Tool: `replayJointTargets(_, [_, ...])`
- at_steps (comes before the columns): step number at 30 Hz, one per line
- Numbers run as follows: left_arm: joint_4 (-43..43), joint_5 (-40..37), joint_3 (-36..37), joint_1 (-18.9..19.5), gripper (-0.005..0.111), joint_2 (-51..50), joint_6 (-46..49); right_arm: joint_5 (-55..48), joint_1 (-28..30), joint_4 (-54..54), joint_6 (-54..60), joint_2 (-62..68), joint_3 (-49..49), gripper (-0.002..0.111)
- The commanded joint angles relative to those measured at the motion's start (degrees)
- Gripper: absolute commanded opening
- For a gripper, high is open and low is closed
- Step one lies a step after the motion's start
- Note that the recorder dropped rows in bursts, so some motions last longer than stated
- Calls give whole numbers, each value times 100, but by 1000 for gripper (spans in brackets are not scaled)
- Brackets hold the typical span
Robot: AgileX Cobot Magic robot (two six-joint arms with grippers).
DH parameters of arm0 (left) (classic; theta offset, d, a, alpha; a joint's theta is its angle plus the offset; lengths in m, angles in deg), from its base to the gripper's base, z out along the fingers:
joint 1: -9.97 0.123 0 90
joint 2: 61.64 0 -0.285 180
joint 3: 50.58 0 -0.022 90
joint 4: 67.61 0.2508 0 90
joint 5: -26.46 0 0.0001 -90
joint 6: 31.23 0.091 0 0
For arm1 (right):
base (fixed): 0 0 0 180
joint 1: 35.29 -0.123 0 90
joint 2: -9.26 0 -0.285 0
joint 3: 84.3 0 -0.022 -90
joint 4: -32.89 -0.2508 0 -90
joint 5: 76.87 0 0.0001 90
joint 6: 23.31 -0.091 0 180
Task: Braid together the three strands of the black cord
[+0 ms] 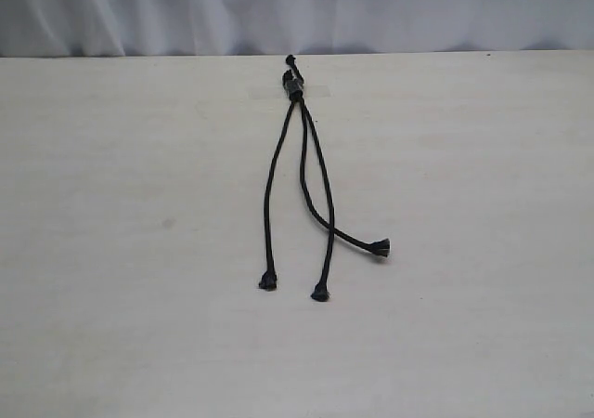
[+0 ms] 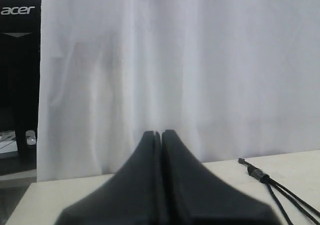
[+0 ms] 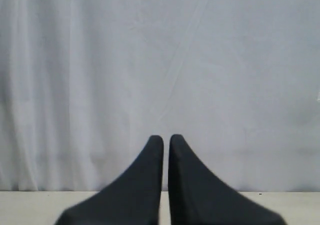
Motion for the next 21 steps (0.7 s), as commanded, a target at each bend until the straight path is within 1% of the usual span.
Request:
replayJointTargets(1, [-207, -339, -254, 7, 0, -73, -24, -400, 39, -2, 126, 63, -153, 4])
replayJointTargets(3, [-28, -1214, -891, 7, 0, -645, -24, -1327, 39, -2, 138, 429, -640, 4])
replayJointTargets(4, [213, -1649, -1202, 7, 0, -1115, -24, -1760, 39, -2, 138, 740, -946, 4])
replayJointTargets(6, [497, -2093, -1623, 7, 0, -1786, -24, -2273, 39, -2, 138, 1214, -1358, 4])
replayJointTargets(8, [615, -2356, -1944, 7, 0, -2411, -24, -2862, 39, -2, 138, 1714, -1745, 4])
replayJointTargets(12, [408, -2335, -2274, 7, 0, -3608, -24, -3715, 39, -2, 138, 2854, -2400, 4])
replayJointTargets(14, [229, -2320, -2333, 7, 0, -3961, -24, -3744, 39, -2, 138, 3349, -2526, 4])
replayJointTargets(17, [231, -2296, -2332, 7, 0, -4422, -24, -3326, 39, -51, 127, 3897, -2526, 4])
replayJointTargets(19, [3, -2285, -2332, 7, 0, -4618, -38, -2880, 39, -447, -29, 4216, -2502, 4])
replayJointTargets(21, [-323, -2232, -2335, 7, 0, -4814, -50, -2583, 25, -1037, 45, 4633, -2530, 4])
